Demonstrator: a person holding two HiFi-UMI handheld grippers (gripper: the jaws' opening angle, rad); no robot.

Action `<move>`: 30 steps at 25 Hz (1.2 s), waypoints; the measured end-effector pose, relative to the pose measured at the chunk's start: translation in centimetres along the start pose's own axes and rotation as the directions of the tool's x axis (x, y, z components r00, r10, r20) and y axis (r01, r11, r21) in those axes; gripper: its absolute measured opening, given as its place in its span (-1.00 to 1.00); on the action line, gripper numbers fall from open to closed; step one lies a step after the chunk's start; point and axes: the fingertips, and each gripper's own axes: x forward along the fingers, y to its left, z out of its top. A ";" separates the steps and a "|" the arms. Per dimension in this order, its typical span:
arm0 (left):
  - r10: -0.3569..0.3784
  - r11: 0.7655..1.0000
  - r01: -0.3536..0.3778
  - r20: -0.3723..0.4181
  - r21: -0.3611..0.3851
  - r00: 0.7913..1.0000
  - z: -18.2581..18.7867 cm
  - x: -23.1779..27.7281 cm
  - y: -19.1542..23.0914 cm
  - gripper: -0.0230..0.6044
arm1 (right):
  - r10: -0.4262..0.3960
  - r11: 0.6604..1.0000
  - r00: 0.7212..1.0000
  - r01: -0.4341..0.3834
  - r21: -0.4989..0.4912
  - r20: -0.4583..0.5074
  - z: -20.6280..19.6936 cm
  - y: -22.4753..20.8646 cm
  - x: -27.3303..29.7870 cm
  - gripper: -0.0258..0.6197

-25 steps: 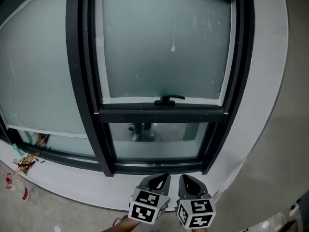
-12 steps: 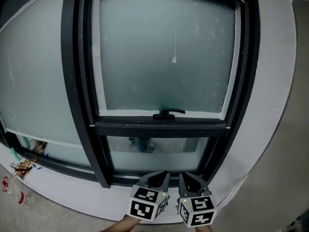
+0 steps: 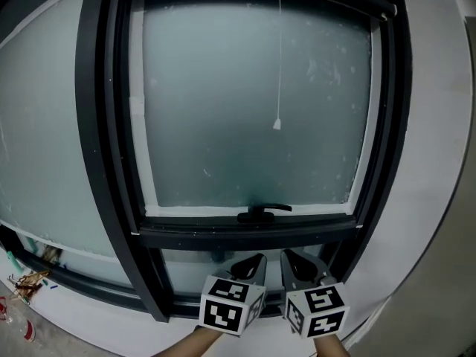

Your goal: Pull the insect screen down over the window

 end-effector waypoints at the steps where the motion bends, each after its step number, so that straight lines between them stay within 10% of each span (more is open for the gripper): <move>1: -0.006 1.000 0.006 0.012 0.010 1.000 1.0 0.5 1.3 -0.87 | -0.003 1.000 1.000 0.003 -0.009 0.011 0.9 0.2 1.3 -0.90; 14: -0.103 0.991 0.090 0.137 0.102 0.985 12.7 3.9 14.2 -0.87 | -0.029 0.989 0.989 0.049 -0.140 0.144 12.6 0.9 14.2 -0.74; 30: -0.019 0.983 -0.020 0.207 0.183 0.978 19.2 7.6 15.5 -0.87 | 0.044 0.989 0.969 -0.008 -0.148 0.245 22.8 -6.9 19.3 -0.55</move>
